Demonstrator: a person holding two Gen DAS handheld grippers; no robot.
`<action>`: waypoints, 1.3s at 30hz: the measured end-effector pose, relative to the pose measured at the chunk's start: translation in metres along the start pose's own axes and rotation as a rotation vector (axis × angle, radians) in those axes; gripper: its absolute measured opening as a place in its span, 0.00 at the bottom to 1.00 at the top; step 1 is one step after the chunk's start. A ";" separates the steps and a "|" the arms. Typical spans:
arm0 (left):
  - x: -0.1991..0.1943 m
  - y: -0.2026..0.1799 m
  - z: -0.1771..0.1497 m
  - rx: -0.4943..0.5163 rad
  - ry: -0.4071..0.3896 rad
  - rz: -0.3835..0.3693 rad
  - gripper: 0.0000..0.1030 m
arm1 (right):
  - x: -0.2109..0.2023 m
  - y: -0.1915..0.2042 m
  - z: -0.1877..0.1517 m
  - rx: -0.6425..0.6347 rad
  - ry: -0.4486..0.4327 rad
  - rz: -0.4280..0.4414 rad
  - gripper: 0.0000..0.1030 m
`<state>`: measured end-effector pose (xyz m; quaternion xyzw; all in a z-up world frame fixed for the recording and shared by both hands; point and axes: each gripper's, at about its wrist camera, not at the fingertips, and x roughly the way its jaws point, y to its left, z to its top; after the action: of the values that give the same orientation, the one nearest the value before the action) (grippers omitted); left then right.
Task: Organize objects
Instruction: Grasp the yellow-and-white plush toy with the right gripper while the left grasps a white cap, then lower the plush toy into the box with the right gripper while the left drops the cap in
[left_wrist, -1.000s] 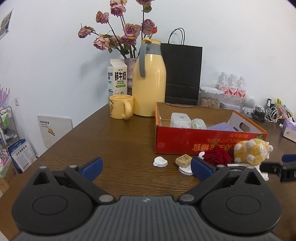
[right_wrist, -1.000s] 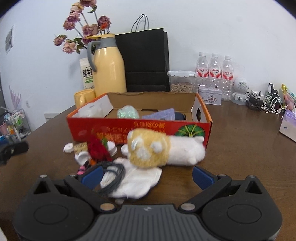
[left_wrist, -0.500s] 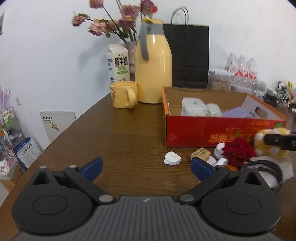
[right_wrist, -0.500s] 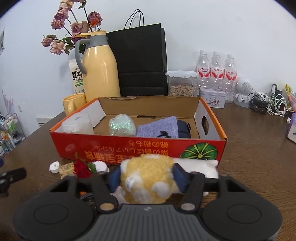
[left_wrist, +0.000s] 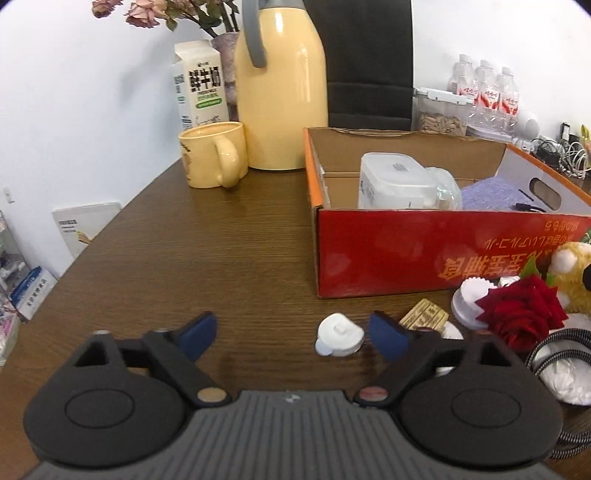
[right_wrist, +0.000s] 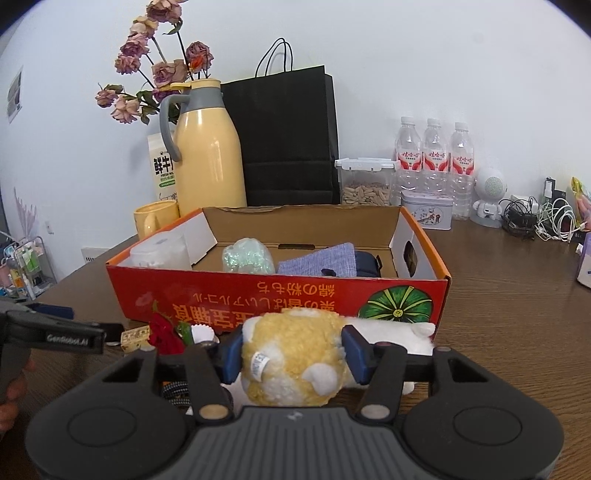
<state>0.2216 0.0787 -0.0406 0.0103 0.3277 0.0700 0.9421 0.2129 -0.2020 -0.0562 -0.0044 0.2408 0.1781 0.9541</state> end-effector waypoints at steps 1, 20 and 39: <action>0.002 0.000 0.000 -0.001 0.008 -0.019 0.67 | 0.000 0.000 0.000 -0.001 -0.001 -0.001 0.52; -0.014 0.001 -0.010 -0.014 -0.073 -0.061 0.27 | -0.007 0.001 -0.003 -0.010 -0.035 -0.012 0.46; -0.044 0.005 -0.020 -0.075 -0.141 -0.017 0.27 | -0.050 0.007 -0.011 -0.061 -0.172 -0.002 0.44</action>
<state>0.1747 0.0770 -0.0291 -0.0229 0.2579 0.0736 0.9631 0.1643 -0.2134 -0.0420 -0.0182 0.1525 0.1842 0.9708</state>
